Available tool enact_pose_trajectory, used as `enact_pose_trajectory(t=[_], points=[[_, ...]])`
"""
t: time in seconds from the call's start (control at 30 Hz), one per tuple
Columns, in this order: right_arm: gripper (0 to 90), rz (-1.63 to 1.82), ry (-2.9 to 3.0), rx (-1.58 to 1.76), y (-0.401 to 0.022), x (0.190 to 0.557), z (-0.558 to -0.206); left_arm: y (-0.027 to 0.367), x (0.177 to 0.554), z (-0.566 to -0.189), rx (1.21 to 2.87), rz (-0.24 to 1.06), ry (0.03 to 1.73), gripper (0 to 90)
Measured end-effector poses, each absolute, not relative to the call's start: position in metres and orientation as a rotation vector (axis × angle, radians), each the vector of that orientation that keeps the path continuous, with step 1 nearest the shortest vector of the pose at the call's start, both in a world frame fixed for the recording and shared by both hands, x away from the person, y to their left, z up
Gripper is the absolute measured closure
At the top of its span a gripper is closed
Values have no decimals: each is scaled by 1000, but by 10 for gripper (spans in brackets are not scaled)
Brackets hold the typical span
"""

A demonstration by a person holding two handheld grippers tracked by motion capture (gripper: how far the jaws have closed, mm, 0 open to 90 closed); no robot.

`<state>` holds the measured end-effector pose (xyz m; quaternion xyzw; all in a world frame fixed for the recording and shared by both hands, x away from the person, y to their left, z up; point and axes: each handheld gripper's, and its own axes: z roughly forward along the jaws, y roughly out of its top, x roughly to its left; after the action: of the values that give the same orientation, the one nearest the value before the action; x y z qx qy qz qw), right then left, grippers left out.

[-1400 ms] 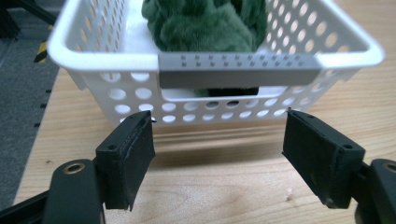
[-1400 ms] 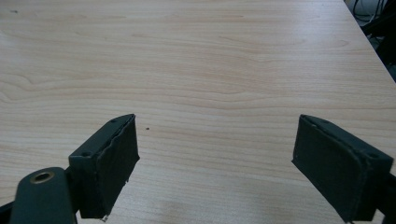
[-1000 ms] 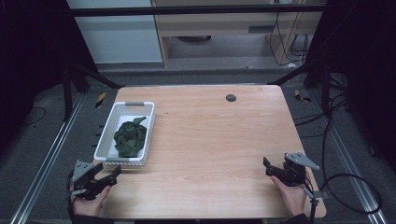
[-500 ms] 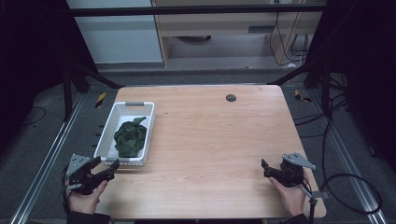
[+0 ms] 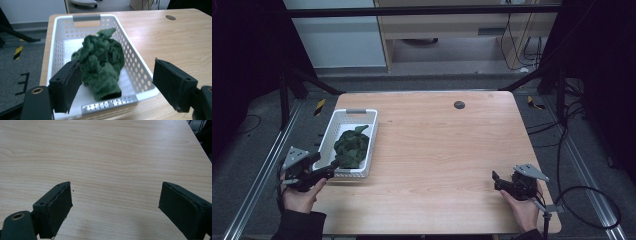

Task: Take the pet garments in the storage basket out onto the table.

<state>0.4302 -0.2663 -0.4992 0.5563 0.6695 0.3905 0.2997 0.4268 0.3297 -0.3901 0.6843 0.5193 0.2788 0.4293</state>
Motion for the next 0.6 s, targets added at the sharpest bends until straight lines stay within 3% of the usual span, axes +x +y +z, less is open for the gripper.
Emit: enact_pose_trajectory(t=[0.6], points=[[113, 1039, 1775, 1475, -267, 431, -499, 326, 466, -365, 1770, 695, 1287, 222]])
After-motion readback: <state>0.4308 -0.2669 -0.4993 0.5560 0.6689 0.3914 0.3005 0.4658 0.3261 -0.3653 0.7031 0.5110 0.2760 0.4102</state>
